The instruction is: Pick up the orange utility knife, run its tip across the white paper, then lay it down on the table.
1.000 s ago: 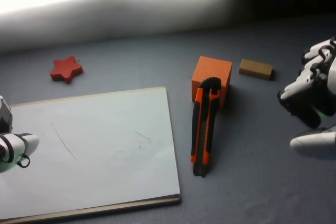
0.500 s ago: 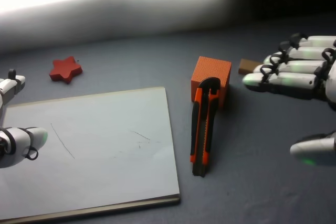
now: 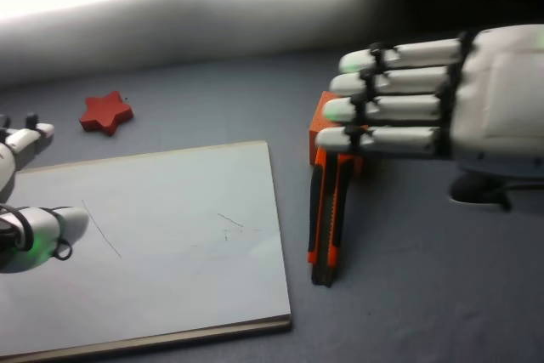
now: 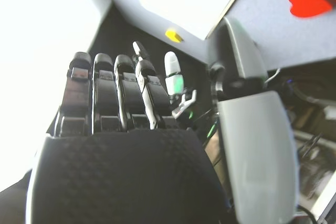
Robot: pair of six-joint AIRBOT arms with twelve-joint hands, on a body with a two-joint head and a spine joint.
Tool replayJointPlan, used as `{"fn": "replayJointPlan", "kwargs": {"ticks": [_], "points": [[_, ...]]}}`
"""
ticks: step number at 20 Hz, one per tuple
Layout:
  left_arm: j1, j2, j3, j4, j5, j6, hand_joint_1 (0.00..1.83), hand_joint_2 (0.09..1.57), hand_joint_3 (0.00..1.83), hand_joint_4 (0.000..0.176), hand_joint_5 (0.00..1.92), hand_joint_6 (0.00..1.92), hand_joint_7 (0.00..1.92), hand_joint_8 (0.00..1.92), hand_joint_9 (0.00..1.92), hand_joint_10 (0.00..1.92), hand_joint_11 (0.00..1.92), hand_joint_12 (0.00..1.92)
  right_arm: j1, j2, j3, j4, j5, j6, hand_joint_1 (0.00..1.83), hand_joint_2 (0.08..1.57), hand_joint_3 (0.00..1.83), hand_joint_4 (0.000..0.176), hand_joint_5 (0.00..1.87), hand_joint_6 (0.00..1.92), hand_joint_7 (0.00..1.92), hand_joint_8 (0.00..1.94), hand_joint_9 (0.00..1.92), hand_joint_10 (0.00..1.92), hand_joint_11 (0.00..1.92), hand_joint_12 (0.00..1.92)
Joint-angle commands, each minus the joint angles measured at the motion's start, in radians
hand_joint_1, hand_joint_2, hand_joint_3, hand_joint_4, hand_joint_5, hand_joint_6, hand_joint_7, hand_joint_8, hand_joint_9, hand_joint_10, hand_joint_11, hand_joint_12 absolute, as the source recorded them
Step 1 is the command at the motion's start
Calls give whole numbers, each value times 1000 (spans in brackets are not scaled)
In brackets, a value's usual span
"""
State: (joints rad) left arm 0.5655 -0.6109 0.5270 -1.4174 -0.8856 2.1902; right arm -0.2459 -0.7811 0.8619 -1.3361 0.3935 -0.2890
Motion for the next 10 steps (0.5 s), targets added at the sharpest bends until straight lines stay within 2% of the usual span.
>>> {"fn": "replayJointPlan", "kwargs": {"ticks": [1,3,7,10], "points": [[-12,5,-1,71,-53,8,135,1316,3,56,65,3,199,7,260,15,0,910,3,-7,8,28,65,-33,1047,1199,0,0,0,0,0,0,0,0,0,0],[-17,4,-6,67,-53,26,138,1320,3,57,52,1,183,1,242,4,0,879,-8,-54,36,28,58,-88,1035,1210,2,0,0,0,0,0,0,0,0,0],[-14,4,-6,52,-62,48,159,1316,0,51,67,5,194,4,249,5,0,900,-23,-137,54,36,-58,-91,1061,1188,0,0,0,0,0,0,0,0,0,0],[5,4,-12,50,-60,58,160,1311,0,58,74,5,204,5,263,8,0,919,-38,-192,60,62,-163,-87,1090,1178,0,0,0,0,0,0,0,0,0,0]]}}
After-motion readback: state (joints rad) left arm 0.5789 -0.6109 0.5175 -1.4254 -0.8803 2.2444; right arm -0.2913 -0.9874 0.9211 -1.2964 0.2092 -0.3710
